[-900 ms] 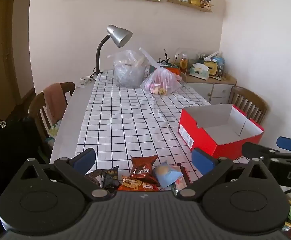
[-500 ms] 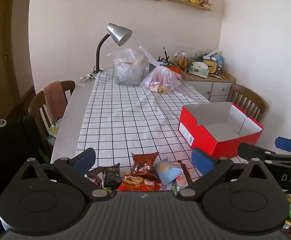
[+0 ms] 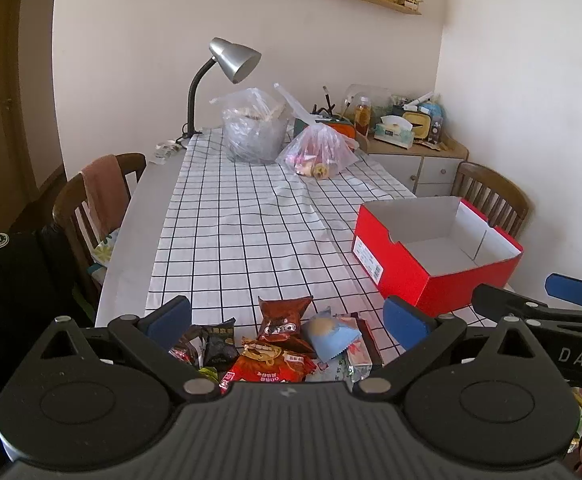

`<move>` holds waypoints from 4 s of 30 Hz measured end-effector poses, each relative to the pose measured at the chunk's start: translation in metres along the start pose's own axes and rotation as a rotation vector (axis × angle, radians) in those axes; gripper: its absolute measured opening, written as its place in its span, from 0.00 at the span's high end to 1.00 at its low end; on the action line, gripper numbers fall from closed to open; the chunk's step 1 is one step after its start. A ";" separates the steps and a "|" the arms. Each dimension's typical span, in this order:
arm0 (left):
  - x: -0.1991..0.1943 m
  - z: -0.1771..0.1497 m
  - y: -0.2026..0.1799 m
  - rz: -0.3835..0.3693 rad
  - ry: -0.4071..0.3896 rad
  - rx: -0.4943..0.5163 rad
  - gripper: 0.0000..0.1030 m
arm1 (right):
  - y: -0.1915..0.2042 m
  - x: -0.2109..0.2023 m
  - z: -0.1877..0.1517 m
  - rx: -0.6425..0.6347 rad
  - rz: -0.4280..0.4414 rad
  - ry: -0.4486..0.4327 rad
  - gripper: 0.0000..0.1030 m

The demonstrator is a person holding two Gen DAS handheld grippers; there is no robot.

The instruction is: Organize snacks

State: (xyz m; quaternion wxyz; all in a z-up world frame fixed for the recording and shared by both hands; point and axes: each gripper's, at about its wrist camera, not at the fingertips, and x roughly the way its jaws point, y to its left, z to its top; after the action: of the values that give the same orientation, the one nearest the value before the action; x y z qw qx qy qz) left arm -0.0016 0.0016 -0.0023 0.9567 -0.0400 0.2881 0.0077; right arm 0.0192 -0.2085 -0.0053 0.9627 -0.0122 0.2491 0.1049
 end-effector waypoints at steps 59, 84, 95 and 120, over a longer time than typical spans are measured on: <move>0.001 -0.009 0.014 0.000 0.056 -0.029 0.00 | 0.010 0.004 -0.007 0.006 0.029 0.069 0.01; 0.068 -0.044 0.070 0.117 0.278 -0.155 0.01 | 0.007 0.100 -0.043 0.010 0.083 0.319 0.09; 0.110 -0.058 0.105 0.193 0.350 -0.207 0.04 | 0.000 0.155 -0.051 0.002 0.078 0.372 0.16; 0.152 -0.070 0.124 0.254 0.420 -0.213 0.06 | 0.063 0.237 -0.051 -0.380 0.120 0.408 0.35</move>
State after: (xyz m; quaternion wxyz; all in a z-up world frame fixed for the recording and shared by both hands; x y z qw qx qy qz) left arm 0.0822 0.1180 -0.1531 0.8578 -0.1048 0.4804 0.1495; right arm 0.1840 -0.1042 -0.1628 0.8652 -0.1985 0.4139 0.2019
